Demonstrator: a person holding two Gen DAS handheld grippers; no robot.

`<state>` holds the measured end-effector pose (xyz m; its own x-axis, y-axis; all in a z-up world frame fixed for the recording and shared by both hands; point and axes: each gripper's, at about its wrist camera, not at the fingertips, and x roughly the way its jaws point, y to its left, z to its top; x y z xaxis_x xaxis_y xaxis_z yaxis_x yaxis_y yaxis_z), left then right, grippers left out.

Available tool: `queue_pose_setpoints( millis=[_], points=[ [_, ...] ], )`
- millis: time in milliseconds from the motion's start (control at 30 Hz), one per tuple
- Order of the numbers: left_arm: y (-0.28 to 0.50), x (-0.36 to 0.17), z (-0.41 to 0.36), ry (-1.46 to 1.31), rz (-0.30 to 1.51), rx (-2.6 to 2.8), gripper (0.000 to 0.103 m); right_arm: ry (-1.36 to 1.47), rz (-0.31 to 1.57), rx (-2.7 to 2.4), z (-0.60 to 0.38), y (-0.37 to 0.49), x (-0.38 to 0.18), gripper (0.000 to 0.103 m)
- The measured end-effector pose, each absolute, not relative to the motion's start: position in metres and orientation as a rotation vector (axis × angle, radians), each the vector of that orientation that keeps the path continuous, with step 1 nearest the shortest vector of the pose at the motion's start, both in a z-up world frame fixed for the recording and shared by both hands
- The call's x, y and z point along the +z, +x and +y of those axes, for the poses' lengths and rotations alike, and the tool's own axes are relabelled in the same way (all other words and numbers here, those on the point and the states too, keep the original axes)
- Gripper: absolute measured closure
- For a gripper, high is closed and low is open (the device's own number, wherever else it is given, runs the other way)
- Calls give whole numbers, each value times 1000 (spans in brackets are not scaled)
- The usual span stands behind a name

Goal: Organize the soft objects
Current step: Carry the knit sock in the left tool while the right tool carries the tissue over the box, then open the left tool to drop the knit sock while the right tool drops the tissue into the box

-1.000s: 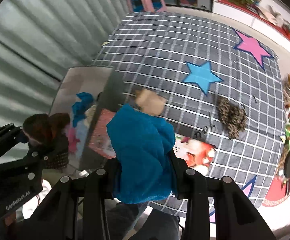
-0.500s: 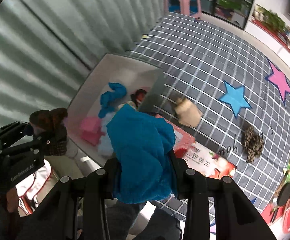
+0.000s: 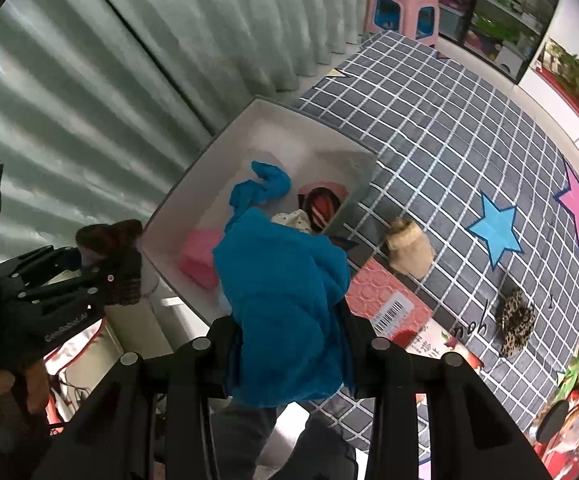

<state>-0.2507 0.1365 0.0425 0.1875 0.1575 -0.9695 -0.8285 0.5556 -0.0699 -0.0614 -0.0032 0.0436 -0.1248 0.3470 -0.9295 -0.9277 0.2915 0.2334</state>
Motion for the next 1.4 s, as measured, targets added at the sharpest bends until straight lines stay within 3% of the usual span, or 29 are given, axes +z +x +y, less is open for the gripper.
queue_pose_setpoints(
  millis=[1400],
  points=[
    [-253,4,159,-728,1279,773,61,-753,1279,1308,61,-99,20,64]
  ],
)
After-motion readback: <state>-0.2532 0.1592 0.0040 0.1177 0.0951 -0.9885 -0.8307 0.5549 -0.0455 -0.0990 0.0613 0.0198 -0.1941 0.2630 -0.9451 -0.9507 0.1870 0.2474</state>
